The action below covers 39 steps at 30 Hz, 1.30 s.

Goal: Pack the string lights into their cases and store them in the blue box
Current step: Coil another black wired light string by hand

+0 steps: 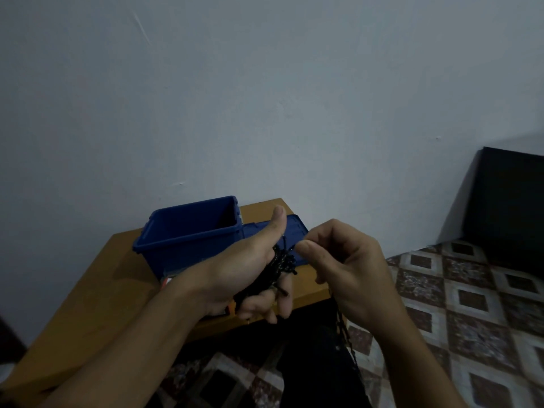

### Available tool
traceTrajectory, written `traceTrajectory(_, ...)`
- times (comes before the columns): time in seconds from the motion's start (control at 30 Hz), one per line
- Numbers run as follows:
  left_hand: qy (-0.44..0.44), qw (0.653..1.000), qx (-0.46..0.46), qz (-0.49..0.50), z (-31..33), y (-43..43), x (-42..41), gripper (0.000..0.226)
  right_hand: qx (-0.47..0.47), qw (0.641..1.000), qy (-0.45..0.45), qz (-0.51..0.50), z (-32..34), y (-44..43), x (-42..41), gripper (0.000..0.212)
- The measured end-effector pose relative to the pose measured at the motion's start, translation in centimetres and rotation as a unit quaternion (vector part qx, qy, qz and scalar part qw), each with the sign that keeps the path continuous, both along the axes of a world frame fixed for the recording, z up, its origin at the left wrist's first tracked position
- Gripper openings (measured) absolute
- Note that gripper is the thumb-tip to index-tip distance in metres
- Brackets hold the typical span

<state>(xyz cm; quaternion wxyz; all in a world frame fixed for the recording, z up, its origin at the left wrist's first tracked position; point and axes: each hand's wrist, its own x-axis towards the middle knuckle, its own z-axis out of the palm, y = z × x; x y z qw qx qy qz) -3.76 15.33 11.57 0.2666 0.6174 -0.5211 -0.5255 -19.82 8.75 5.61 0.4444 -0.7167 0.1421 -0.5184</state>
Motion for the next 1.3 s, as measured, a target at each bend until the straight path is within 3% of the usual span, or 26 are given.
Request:
traceTrajectory(0.13, 0.018, 0.999, -0.014, -0.031, 0.5, 1.2, -0.3, 0.095, 0.010, 1.000, -0.003, 0.010, -0.1, 0.0, 0.2, 0.019)
traceTrajectory(0.47, 0.254, 0.957, -0.037, -0.139, -0.8, 0.5, 0.7, 0.080, 0.082, 0.993, 0.016, 0.085, -0.4, -0.2, 0.0, 0.020)
traceTrajectory(0.6, 0.326, 0.934, -0.077, -0.125, -0.8, 0.5, 0.6, 0.083, 0.101, 0.988, 0.030, 0.112, -0.5, 0.0, 0.3, 0.024)
traceTrajectory(0.77, 0.353, 0.923, -0.141, -0.059, -0.5, 0.6, 0.6, 0.084, 0.135, 0.988, 0.028, 0.066, -0.9, -0.4, 0.8, 0.023)
traceTrajectory(0.93, 0.419, 0.891, -0.173, -0.038, 0.1, 0.7, 1.3, 0.083, 0.111, 0.992, 0.038, 0.039, -1.3, -0.8, 0.7, 0.004)
traceTrajectory(1.13, 0.448, 0.872, -0.197, -0.016, 0.5, 1.1, 1.3, 0.082, 0.103, 0.990, 0.058, 0.072, -1.0, -0.4, 0.5, 0.005)
traceTrajectory(1.3, 0.483, 0.853, -0.192, -0.040, 0.6, 1.1, 1.5, 0.081, 0.095, 0.987, 0.094, 0.084, -0.8, -0.4, 0.3, 0.021)
